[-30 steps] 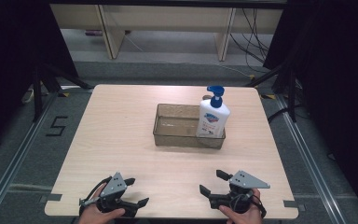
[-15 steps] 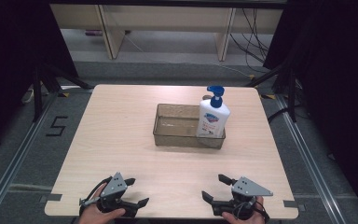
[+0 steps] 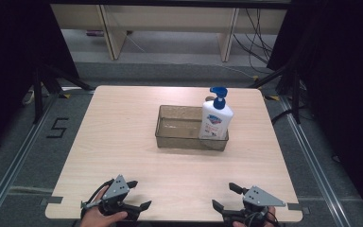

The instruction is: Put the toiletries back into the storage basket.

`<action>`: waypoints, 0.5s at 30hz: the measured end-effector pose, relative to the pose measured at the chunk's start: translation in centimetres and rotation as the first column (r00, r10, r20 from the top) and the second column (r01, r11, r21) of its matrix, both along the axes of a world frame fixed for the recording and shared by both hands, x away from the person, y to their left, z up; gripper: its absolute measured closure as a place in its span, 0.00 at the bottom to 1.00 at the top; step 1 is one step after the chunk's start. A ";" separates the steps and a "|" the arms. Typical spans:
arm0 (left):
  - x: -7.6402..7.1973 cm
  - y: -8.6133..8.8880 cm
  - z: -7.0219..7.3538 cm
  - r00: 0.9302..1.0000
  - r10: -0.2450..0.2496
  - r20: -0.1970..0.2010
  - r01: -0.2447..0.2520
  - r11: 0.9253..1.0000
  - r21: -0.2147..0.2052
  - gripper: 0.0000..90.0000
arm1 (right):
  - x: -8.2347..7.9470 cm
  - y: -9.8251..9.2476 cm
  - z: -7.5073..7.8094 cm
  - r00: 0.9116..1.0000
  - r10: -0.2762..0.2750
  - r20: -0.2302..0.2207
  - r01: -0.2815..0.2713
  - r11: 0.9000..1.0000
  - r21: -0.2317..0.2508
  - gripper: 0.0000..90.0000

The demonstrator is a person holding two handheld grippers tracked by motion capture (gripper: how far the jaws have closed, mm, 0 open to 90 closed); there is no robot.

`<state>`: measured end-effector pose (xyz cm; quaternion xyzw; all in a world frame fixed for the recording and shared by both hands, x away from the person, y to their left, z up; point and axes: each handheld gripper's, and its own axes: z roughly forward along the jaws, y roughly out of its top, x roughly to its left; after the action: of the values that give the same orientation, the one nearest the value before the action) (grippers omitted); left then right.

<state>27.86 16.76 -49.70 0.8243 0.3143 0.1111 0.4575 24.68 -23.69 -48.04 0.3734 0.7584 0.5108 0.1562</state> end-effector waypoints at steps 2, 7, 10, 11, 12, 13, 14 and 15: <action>0.0 0.0 0.0 1.000 -0.001 -0.002 0.001 1.000 0.004 0.17 | -0.1 0.0 -0.2 1.000 0.011 -0.002 -0.011 1.000 0.001 0.17; -0.2 -0.2 0.1 1.000 0.008 -0.014 -0.008 1.000 -0.026 0.17 | -0.5 -0.1 -0.5 1.000 0.014 -0.002 -0.014 1.000 -0.019 0.17; -0.2 -0.2 0.1 1.000 0.002 -0.010 -0.002 1.000 -0.017 0.17 | -0.7 -0.4 -0.5 1.000 0.006 0.002 -0.006 1.000 -0.025 0.17; -0.2 -0.3 0.0 1.000 0.009 -0.010 -0.009 1.000 -0.026 0.17 | -0.8 -0.5 -0.6 1.000 0.003 0.002 -0.003 1.000 -0.019 0.17; -0.1 -0.1 0.0 1.000 0.003 -0.009 -0.003 1.000 -0.006 0.17 | -0.8 -0.5 -0.6 1.000 0.002 0.003 -0.002 1.000 -0.024 0.17; -0.1 -0.2 0.0 1.000 0.006 -0.013 -0.006 1.000 -0.013 0.17 | -1.0 -0.6 -0.6 1.000 -0.001 0.009 0.001 0.999 -0.033 0.17; -0.1 -0.2 -0.1 1.000 0.007 -0.013 -0.007 1.000 -0.016 0.17 | -1.3 -0.6 -0.6 0.999 -0.013 -0.030 0.012 0.999 -0.033 0.17; -0.1 -0.2 -0.1 1.000 0.012 -0.013 -0.012 1.000 -0.023 0.17 | -1.2 -0.7 -0.7 1.000 -0.002 0.002 0.002 0.999 -0.041 0.17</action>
<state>27.72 16.52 -49.82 0.8178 0.3234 0.1048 0.4644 23.49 -24.43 -48.71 0.3704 0.7683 0.4953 0.1650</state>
